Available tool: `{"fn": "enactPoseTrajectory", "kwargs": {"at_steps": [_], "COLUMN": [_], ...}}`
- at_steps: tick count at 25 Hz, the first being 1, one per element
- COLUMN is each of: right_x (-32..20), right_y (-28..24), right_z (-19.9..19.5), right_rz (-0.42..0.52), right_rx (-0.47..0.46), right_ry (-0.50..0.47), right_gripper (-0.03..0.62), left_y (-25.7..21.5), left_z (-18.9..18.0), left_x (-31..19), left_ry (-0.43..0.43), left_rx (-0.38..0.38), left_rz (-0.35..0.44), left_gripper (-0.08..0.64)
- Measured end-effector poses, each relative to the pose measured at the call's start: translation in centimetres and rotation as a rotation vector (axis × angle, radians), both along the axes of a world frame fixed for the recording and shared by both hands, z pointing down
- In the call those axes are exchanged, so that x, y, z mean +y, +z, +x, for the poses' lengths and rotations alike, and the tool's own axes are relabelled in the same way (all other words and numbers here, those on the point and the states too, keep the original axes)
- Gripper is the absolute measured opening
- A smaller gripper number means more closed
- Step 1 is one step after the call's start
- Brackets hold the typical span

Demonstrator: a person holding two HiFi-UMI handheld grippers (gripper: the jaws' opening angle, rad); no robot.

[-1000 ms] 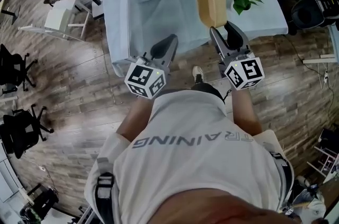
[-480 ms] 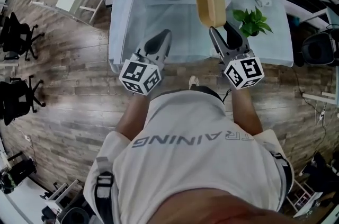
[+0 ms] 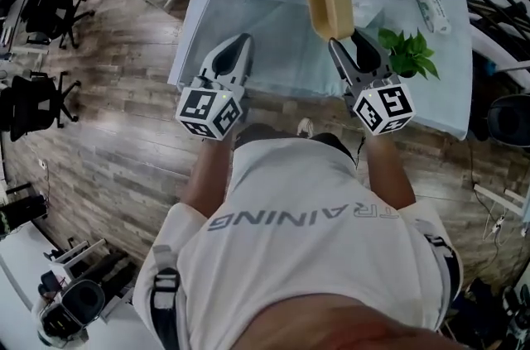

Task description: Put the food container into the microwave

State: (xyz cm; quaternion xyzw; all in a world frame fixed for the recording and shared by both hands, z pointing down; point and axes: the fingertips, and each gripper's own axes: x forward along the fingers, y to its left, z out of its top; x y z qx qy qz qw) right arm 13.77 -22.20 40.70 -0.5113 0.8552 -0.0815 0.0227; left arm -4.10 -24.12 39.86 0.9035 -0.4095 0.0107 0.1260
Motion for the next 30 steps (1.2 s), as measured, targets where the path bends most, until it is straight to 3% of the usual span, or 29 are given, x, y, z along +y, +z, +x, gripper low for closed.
{"fn": "enactPoseTrajectory", "kwargs": {"at_steps": [8, 14, 17, 23, 25, 30], "right_x": [0.3, 0.5, 0.4, -0.1, -0.5, -1.9], "right_y": [2.2, 4.7, 6.4, 10.0, 11.2, 13.3], "right_z": [-2.9, -4.7, -5.4, -5.2, -5.2, -5.8], "right_rz": [-0.067, -0.144, -0.215, -0.398, -0.432, -0.483], "right_rx": [-0.052, -0.107, -0.202, -0.507, -0.550, -0.556], "right_ry": [-0.068, -0.118, -0.138, -0.182, -0.174, -0.171], "right_gripper": [0.209, 0.209, 0.209, 0.209, 0.209, 0.209], "left_y": [-0.6, -0.7, -0.9, -0.9, -0.5, 0.0], "left_z": [-2.6, -2.9, -3.1, -2.7, -2.9, -2.9], "left_x": [1.4, 1.7, 1.9, 2.7, 2.9, 2.8], "left_ry": [-0.061, -0.056, -0.056, -0.072, -0.073, -0.077], "left_rx": [-0.018, -0.024, -0.031, -0.034, -0.032, -0.016], "left_rz": [-0.013, -0.019, -0.009, -0.009, -0.019, -0.045], "left_gripper": [0.043, 0.043, 0.043, 0.043, 0.043, 0.043]}}
